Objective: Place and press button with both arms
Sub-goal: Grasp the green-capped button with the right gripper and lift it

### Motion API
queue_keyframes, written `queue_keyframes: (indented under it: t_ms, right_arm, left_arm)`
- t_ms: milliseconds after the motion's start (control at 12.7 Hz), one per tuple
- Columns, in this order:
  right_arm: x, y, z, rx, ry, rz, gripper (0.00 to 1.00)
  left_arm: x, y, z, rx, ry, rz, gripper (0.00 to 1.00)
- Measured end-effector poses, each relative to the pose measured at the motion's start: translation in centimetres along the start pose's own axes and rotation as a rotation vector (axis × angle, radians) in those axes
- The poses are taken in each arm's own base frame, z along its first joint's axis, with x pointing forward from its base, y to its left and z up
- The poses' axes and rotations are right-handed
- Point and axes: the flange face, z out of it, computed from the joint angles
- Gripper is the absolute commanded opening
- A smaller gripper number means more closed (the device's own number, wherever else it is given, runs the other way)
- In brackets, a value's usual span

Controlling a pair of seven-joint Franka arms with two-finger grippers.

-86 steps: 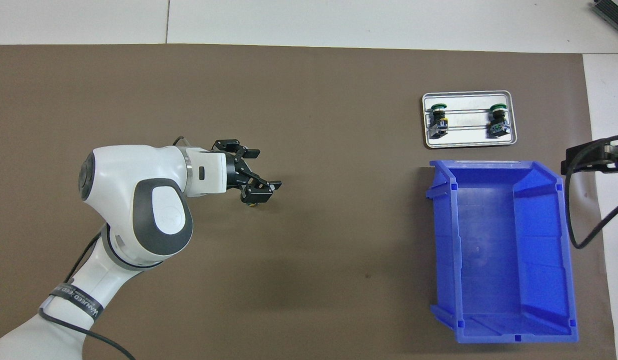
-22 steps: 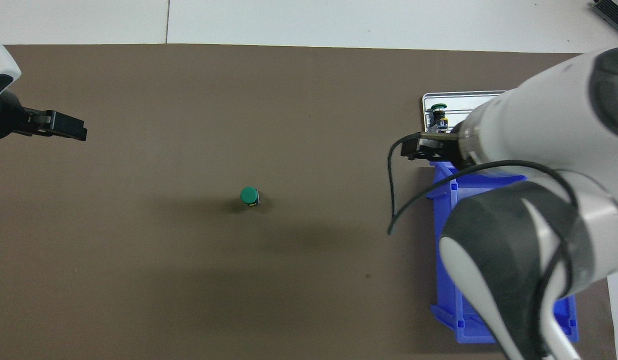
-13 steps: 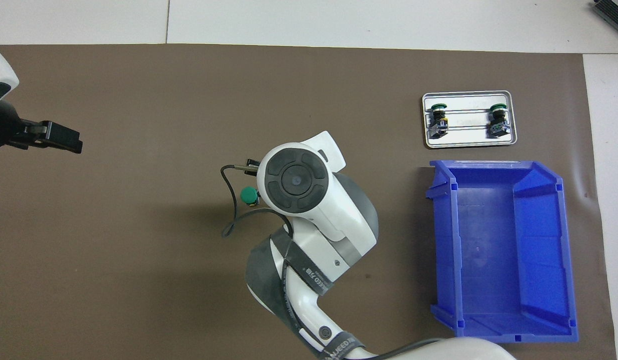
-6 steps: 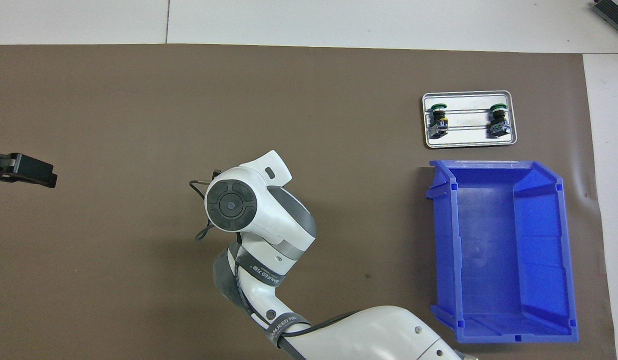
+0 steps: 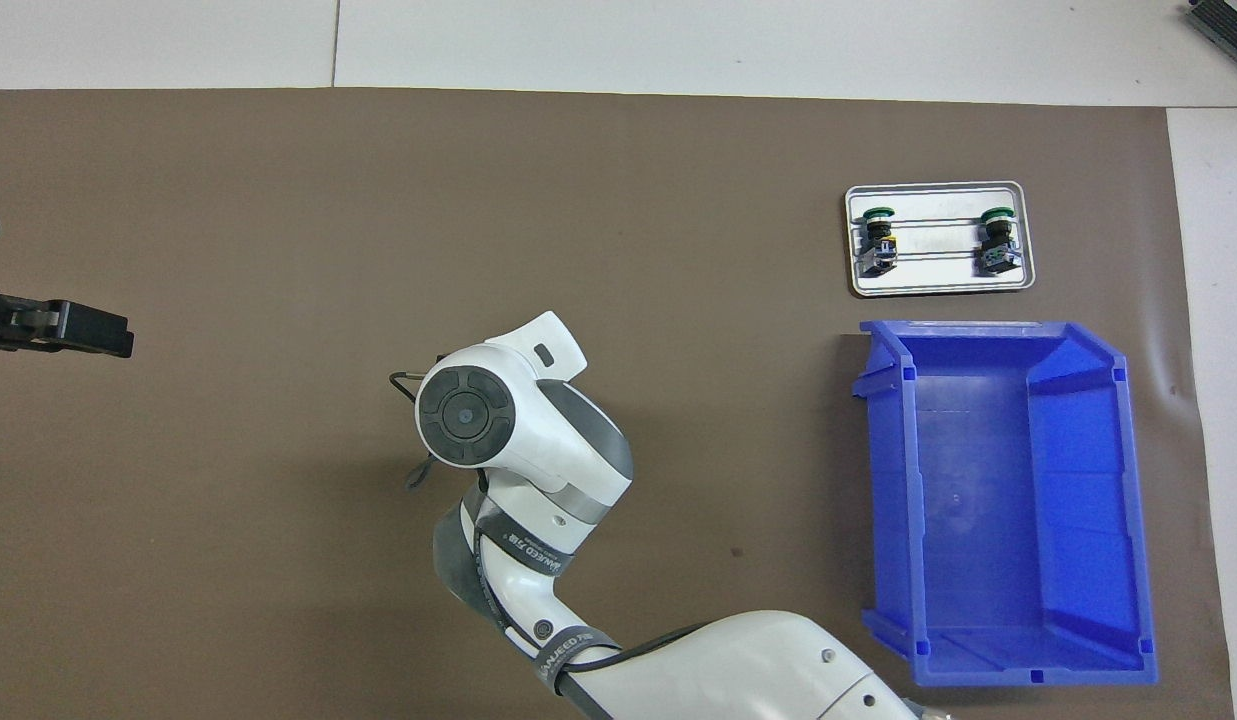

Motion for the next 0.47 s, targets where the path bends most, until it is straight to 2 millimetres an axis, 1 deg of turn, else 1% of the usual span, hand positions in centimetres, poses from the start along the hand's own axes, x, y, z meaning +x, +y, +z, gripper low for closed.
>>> queue_keyframes:
  t_ms: [314, 393, 471]
  right_arm:
    - [-1.15, -0.79, -0.17, 0.005, -0.004, -0.018, 0.56]
    - [-1.15, -0.79, -0.17, 0.006, -0.004, -0.018, 0.48]
    - [-1.14, -0.78, -0.17, 0.005, -0.004, -0.019, 0.1]
  left_arm:
    - [-0.02, 0.38, -0.02, 0.005, 0.029, 0.006, 1.0]
    - [0.03, 0.44, -0.13, 0.006, 0.038, 0.007, 1.0]
    - [0.07, 0.53, -0.16, 0.006, 0.042, 0.009, 1.0]
